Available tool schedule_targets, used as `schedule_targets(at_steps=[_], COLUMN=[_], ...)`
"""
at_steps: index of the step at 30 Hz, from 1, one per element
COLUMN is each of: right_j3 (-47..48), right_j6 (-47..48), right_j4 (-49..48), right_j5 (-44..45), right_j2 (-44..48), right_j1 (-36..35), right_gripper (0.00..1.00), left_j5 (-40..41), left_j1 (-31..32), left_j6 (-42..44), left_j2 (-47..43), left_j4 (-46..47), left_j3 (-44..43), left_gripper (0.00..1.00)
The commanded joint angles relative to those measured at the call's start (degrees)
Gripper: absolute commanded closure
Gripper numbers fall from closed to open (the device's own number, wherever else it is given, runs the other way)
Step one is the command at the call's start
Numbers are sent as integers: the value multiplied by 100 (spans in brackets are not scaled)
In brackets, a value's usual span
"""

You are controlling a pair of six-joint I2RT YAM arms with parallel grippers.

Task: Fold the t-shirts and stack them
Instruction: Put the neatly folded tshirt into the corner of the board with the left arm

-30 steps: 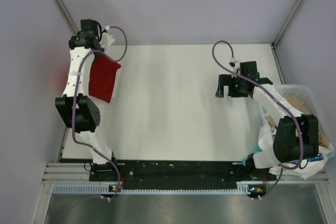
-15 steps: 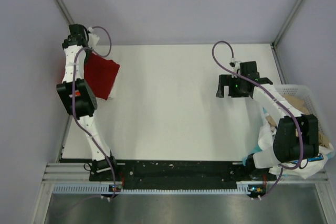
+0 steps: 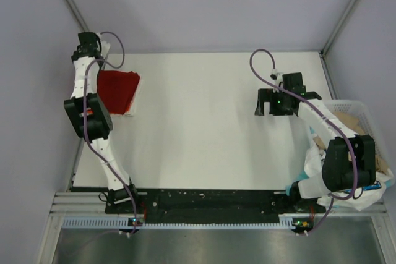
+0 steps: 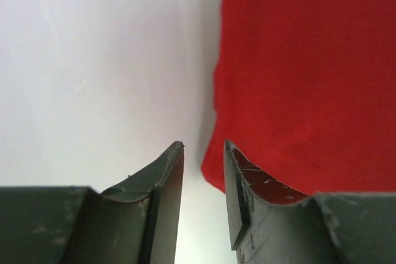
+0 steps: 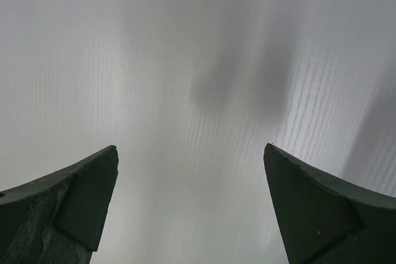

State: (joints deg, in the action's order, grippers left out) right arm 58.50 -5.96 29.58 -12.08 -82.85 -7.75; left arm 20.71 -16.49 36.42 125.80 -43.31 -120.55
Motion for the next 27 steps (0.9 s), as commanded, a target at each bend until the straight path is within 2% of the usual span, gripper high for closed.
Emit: schedule_targets(at_steps=[1, 6, 11, 14, 15, 16, 20, 23, 27], right_j3=[56, 47, -5, -215, -321, -417, -952, -1550, -2105], right_j6=[68, 68, 51, -10, -98, -177, -414, -888, -995], right_j4=[-67, -67, -233, -549, -698, -882, -1454, -2060, -2641], right_j5=[-58, -6, 196, 328, 459, 678, 1181, 1751, 1604], right_j2=[208, 374, 708, 1041, 1173, 1375, 2078, 2641, 3283], right_j1=[10, 10, 10, 19, 19, 19, 37, 37, 37], right_gripper=[1, 1, 1, 1, 1, 1, 1, 1, 1], left_j5=[-874, -1506, -2711, -3124, -3300, -3415, -3557, -3443, -3328], left_j1=[558, 1243, 2174, 2667, 2808, 2914, 3029, 3020, 3011], left_j6=[-56, -241, -372, -583, -653, -715, -935, -1076, -945], left_j2=[-705, -793, -1521, -2162, -2374, -2576, -3490, -3834, -4439], left_j4=[34, -695, -671, -276, -127, 119, 1322, 1632, 2184], left_j3=[470, 691, 1576, 2359, 2648, 2999, 4467, 5145, 6392], left_gripper=[64, 64, 55, 40, 12, 1, 1, 1, 1])
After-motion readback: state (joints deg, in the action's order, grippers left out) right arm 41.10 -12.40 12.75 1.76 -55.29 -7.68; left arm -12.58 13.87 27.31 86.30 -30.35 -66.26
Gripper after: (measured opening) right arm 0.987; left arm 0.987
